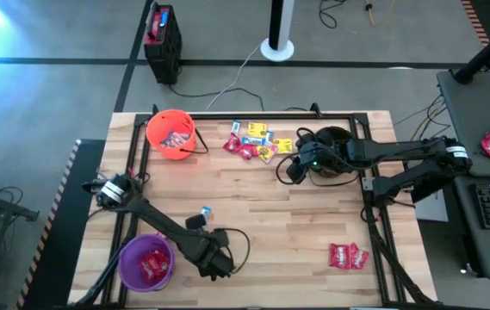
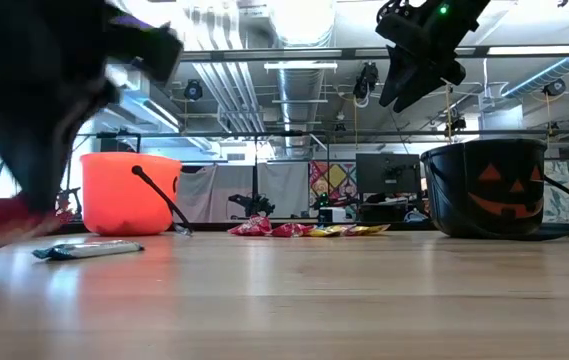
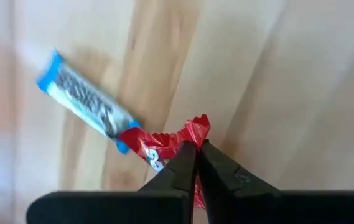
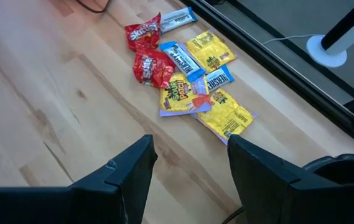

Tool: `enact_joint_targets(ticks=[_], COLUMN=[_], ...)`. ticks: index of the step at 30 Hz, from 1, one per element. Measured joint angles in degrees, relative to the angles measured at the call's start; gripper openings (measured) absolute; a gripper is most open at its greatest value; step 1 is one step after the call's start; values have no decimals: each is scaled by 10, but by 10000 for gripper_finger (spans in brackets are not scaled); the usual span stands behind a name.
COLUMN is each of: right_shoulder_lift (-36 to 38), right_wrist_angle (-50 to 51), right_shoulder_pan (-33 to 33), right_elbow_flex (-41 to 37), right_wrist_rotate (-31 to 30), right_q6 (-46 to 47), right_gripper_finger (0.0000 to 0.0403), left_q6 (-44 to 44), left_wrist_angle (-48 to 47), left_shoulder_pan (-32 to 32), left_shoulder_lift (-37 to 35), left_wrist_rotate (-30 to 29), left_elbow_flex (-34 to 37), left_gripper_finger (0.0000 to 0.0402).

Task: Sort candy by brand, put in halloween buckets
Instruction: Put the red candy into the purple bucket

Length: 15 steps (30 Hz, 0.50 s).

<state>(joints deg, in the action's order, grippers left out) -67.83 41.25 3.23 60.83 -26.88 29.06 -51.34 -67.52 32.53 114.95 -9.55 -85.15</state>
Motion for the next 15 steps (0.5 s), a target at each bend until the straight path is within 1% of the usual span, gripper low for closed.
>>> enact_joint_targets(ticks=[7, 10, 15], right_shoulder_lift=[0, 0, 0], right_wrist_angle=[0, 0, -1], right_shoulder_pan=[0, 0, -3], right_elbow_flex=[0, 0, -2], right_wrist_rotate=[2, 2, 2], right_q6=[-1, -1, -10], right_gripper_finger=[196, 196, 196], left_q6=[50, 74, 112], left_wrist_angle=[-42, -40, -30], left_shoulder_pan=[12, 18, 30], left_shoulder_lift=[-47, -73, -111], left_wrist_rotate=[-93, -112, -182], left_elbow_flex=[-42, -51, -65], left_gripper_finger=[0, 0, 0])
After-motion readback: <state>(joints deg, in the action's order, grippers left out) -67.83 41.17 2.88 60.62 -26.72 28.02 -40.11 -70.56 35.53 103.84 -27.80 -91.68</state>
